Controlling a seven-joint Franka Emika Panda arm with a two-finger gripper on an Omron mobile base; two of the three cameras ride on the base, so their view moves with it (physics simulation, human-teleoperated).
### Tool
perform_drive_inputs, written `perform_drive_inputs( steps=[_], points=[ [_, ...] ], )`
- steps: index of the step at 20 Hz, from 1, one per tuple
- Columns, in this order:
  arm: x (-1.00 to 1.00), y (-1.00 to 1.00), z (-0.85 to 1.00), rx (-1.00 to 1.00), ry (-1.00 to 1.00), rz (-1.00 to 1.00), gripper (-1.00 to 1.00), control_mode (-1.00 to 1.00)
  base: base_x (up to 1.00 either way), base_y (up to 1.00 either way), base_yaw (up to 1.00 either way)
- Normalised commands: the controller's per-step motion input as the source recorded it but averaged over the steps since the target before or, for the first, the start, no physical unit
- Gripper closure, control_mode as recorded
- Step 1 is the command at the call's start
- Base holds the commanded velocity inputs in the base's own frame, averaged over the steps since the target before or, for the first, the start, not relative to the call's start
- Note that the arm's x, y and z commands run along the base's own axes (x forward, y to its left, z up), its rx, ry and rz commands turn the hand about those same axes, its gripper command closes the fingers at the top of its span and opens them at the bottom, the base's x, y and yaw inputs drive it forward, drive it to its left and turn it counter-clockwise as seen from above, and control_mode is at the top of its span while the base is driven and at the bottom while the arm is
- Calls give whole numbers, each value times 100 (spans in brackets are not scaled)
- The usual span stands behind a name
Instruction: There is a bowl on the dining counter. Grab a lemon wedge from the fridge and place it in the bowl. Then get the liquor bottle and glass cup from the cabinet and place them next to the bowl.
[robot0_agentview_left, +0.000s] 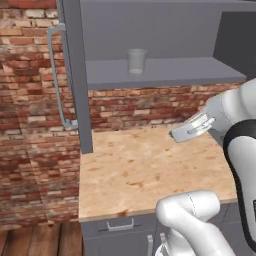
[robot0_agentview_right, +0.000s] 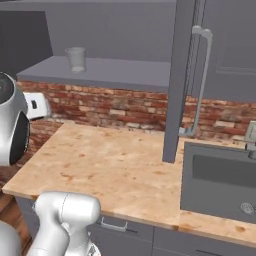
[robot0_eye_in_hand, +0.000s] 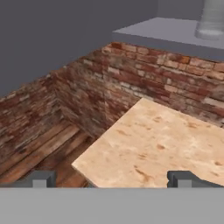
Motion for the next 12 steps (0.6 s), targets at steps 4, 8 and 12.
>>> perform_drive_inputs(
  steps=[4,8,12],
  points=[
    [0,2,49,-47,-23,40,-100,-100,0,0,0],
    [0,-16,27,-52,-26,35,-100,-100,0,0,0],
    [7,-34,8,-48,-28,30,-100,-100,0,0,0]
  ],
)
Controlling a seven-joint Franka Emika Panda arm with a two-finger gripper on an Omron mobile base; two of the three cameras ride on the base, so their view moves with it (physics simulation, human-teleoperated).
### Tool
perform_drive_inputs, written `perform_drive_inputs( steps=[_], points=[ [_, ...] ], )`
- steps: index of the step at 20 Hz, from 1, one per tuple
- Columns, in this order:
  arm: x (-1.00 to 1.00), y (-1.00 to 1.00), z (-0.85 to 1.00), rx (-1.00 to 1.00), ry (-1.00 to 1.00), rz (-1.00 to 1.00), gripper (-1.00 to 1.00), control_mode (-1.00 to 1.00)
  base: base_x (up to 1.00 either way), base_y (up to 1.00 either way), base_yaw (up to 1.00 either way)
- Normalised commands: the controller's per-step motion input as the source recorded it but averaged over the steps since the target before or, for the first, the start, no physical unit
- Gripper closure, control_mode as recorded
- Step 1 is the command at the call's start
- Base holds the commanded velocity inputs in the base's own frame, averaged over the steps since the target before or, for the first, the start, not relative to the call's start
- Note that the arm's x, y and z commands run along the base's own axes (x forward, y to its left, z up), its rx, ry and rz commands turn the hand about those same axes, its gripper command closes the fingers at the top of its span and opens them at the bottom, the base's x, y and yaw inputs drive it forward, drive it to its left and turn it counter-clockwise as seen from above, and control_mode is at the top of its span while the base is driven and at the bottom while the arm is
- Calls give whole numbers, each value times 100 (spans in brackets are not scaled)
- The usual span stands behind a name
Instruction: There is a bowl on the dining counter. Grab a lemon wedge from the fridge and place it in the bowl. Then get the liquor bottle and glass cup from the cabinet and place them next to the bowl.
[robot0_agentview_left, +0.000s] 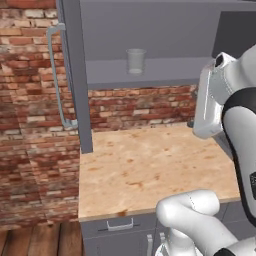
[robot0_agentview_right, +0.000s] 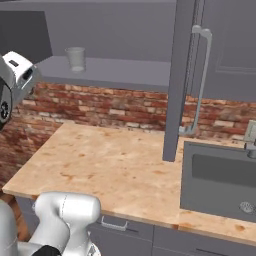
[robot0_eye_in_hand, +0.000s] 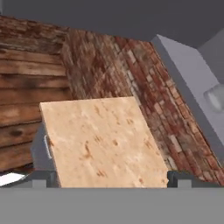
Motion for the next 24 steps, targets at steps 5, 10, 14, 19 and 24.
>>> perform_drive_inputs(
  steps=[5,10,14,19,24],
  points=[
    [18,-20,0,-29,-38,35,-100,-100,0,0,0],
    [27,-15,20,-6,-41,31,-100,-100,0,0,0],
    [33,-23,65,-2,-22,23,-100,-100,0,0,0],
    [58,-9,16,-2,-1,10,-100,-100,0,0,0],
    [61,-14,-11,0,0,9,-100,-100,0,0,0]
  ],
)
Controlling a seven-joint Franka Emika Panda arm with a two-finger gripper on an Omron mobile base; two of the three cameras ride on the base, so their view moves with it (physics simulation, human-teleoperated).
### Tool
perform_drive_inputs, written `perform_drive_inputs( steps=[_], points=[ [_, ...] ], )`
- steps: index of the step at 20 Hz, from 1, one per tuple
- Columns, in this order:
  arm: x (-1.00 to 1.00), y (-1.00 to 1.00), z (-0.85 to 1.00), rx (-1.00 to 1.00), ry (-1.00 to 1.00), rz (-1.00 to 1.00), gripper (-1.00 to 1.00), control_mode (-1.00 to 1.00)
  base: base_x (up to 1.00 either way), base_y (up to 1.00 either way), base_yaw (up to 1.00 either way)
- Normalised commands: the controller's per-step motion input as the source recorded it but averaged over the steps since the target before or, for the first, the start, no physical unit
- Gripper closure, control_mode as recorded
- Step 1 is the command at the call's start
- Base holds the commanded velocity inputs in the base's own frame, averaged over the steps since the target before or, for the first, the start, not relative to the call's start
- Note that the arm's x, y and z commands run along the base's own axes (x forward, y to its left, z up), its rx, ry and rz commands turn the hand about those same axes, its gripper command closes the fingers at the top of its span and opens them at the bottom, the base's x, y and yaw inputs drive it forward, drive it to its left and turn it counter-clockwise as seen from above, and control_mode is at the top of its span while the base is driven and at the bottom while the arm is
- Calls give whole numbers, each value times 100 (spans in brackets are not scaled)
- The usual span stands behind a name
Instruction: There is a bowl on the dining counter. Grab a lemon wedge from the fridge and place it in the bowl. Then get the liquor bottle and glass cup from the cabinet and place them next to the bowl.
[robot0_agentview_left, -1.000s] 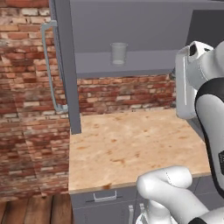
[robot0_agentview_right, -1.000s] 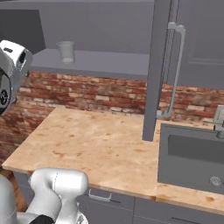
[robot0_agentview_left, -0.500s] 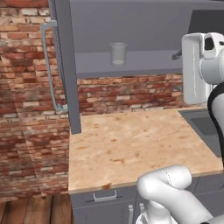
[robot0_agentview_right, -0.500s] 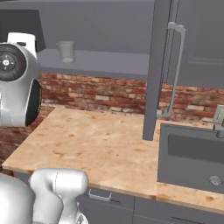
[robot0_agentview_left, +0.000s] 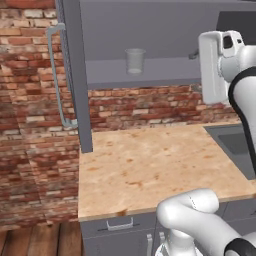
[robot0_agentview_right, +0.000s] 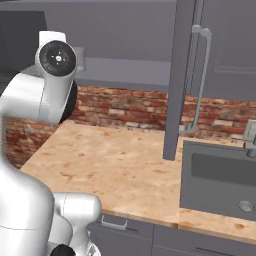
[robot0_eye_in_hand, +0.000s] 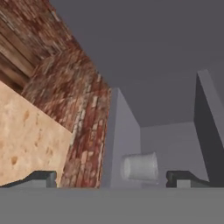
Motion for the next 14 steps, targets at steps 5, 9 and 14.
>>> perform_drive_inputs(
  steps=[5,9,14],
  points=[
    [28,-14,-18,0,-8,17,-100,-100,0,0,0],
    [23,-1,-3,0,-8,18,-100,-100,0,0,0],
    [31,0,0,0,-6,19,-100,-100,0,0,0]
  ],
)
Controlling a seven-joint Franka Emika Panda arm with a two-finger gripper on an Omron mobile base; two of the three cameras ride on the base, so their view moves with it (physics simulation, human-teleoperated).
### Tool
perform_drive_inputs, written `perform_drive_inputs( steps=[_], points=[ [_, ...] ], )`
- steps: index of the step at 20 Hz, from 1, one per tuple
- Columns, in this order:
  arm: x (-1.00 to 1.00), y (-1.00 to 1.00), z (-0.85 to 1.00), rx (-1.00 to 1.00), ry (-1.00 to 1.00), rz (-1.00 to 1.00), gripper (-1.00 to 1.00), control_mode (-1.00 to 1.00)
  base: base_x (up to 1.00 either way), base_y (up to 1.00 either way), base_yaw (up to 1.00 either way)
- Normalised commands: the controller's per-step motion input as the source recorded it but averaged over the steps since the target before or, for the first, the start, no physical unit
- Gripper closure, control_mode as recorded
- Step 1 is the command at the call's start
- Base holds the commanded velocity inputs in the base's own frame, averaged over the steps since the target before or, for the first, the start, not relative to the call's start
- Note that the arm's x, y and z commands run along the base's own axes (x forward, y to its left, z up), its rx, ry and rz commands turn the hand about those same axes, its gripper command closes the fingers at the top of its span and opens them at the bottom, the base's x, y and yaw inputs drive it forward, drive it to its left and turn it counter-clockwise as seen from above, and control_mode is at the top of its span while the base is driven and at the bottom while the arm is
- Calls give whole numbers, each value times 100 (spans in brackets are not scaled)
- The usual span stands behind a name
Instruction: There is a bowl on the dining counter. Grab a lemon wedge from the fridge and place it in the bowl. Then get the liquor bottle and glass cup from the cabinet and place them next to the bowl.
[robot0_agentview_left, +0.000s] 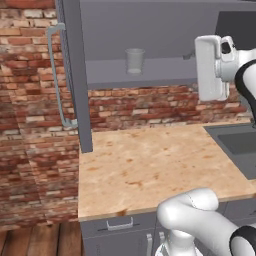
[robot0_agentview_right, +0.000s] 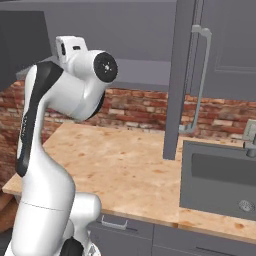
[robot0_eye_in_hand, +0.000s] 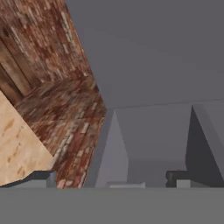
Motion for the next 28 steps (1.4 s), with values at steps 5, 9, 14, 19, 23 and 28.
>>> perform_drive_inputs(
  steps=[5,9,14,19,23,28],
  points=[
    [36,1,0,0,-1,15,-100,-100,0,0,0],
    [32,6,10,-1,0,13,-100,-100,0,0,0],
    [33,42,13,-9,1,9,-100,-100,0,0,0],
    [30,57,1,-11,0,3,-100,-100,0,0,0],
    [11,29,0,-9,0,0,-100,-100,0,0,0],
    [19,15,0,-6,0,-2,-100,-100,0,0,0]
  ],
)
